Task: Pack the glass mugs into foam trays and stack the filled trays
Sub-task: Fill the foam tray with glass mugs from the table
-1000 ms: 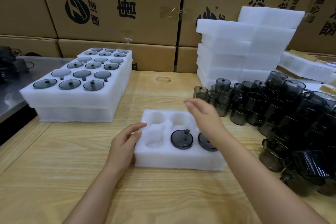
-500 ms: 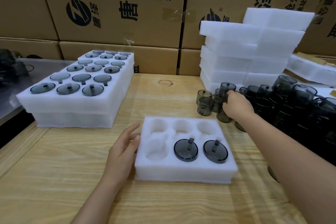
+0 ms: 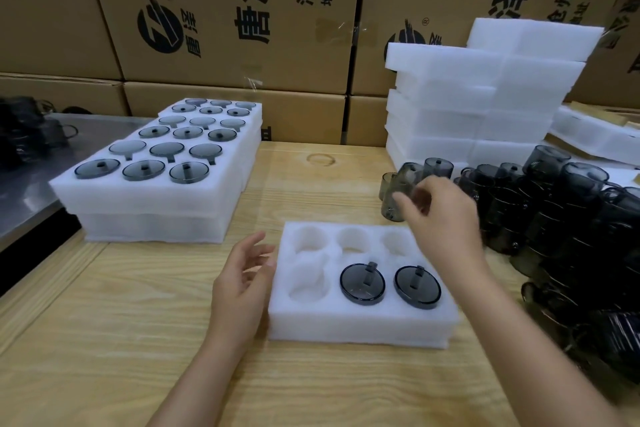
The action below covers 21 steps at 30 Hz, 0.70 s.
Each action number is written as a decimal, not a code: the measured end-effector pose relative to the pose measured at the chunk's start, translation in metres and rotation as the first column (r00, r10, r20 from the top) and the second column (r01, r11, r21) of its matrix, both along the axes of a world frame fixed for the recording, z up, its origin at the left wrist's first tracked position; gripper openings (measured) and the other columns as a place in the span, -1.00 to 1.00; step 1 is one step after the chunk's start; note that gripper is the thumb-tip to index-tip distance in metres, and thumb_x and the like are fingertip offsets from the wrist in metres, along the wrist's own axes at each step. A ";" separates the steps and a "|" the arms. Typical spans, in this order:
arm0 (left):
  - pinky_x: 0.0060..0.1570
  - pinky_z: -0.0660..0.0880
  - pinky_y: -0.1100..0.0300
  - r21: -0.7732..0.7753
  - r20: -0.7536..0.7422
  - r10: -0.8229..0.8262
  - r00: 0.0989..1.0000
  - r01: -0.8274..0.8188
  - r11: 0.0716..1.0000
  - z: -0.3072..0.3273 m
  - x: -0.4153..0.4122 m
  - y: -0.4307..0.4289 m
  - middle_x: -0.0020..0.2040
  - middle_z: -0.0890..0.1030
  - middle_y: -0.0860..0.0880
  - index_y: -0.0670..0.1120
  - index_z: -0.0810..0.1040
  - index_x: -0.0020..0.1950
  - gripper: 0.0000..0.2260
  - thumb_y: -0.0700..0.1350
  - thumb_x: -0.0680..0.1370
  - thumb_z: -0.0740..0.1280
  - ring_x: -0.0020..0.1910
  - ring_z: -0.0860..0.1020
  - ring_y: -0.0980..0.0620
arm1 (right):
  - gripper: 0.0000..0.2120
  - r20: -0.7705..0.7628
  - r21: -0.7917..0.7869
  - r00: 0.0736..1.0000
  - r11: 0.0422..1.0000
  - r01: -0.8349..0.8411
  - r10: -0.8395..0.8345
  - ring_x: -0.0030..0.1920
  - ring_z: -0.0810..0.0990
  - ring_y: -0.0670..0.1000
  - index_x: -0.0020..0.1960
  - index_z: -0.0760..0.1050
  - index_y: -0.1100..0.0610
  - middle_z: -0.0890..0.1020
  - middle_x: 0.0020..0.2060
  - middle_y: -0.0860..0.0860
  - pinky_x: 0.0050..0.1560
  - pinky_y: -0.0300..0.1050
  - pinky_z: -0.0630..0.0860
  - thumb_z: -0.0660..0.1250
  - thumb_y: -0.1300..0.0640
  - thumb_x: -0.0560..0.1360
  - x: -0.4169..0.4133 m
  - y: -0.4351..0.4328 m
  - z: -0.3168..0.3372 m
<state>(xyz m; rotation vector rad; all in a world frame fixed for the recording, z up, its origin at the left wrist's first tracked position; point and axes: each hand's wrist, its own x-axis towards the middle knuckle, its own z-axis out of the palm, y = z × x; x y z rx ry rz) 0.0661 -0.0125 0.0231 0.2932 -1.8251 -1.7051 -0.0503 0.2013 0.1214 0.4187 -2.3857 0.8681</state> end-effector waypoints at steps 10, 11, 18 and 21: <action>0.26 0.32 0.35 -0.434 -0.081 -0.201 0.976 0.146 0.889 0.026 0.022 0.018 0.34 0.48 0.19 0.07 0.27 0.46 -0.38 0.06 0.41 0.34 0.31 0.45 0.14 | -0.86 -0.018 -0.248 0.870 0.841 -0.482 0.493 0.27 0.41 -0.15 -0.17 0.44 0.05 0.37 0.35 0.00 0.12 -0.11 0.44 0.41 0.13 0.46 0.100 -0.051 -0.047; 0.29 0.32 0.30 -0.449 -0.059 -0.205 0.977 0.157 0.880 0.026 0.023 0.018 0.35 0.46 0.21 0.11 0.26 0.46 -0.36 0.08 0.39 0.35 0.34 0.43 0.15 | -0.88 -0.005 -0.244 0.850 0.824 -0.511 0.526 0.30 0.38 -0.16 -0.16 0.46 0.06 0.36 0.32 -0.04 0.17 -0.10 0.43 0.40 0.12 0.46 0.102 -0.054 -0.051; 0.33 0.36 0.07 -0.504 0.041 -0.214 0.976 0.205 0.839 0.023 0.021 0.023 0.31 0.45 0.26 0.22 0.33 0.39 -0.34 0.07 0.29 0.42 0.34 0.42 0.12 | -0.63 0.053 -0.379 0.830 0.780 -0.498 0.555 0.27 0.39 -0.15 0.07 0.49 -0.07 0.36 0.16 -0.23 0.20 -0.30 0.37 0.47 0.05 0.30 0.105 -0.051 -0.059; 0.24 0.42 0.14 -0.499 0.020 -0.199 0.980 0.182 0.847 0.026 0.020 0.022 0.17 0.51 0.17 0.16 0.47 0.28 -0.41 0.11 0.26 0.49 0.23 0.49 0.09 | -0.57 0.099 -0.404 0.817 0.773 -0.489 0.568 0.21 0.42 -0.14 0.16 0.49 -0.09 0.37 0.14 -0.22 0.15 -0.37 0.35 0.47 0.01 0.30 0.107 -0.051 -0.057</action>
